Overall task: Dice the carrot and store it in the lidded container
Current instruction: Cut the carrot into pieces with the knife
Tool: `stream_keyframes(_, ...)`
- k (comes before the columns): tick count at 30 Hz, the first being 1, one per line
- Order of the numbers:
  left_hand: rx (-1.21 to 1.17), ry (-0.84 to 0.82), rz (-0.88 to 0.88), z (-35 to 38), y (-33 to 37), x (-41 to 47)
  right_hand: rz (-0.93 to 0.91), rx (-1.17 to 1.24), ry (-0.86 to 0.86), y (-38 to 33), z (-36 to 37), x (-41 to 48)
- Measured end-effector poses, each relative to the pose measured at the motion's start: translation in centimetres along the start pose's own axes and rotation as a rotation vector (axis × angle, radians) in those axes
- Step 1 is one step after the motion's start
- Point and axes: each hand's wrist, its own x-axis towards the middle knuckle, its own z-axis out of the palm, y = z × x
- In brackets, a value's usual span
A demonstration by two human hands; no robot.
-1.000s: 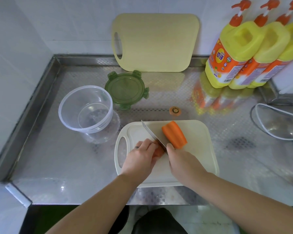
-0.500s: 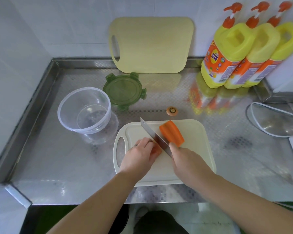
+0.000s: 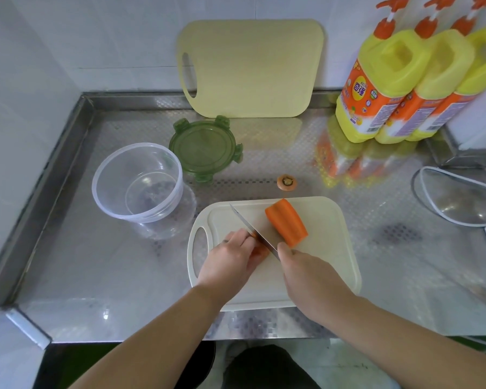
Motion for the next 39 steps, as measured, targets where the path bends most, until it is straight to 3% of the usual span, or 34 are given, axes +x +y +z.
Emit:
stream_keyframes(13, 0.028, 0.036, 0.033, 0.0, -0.1, -0.1, 0.0, -0.005, -0.002, 0.1, 1.1, 2.2)
stream_keyframes(19, -0.077, 0.034, -0.027, -0.5, 0.3, -0.7, 0.08, 0.156, 0.013, 1.2, 0.2, 2.2)
stream_keyframes(27, -0.078, 0.016, -0.038, -0.6, 0.0, -1.1, 0.048, 0.015, 0.032, 0.3, -0.3, 0.6)
stream_keyframes(39, -0.045, -0.06, -0.044, -0.7, -0.1, -1.0, 0.029, -0.007, -0.008, -0.2, -0.3, -0.2)
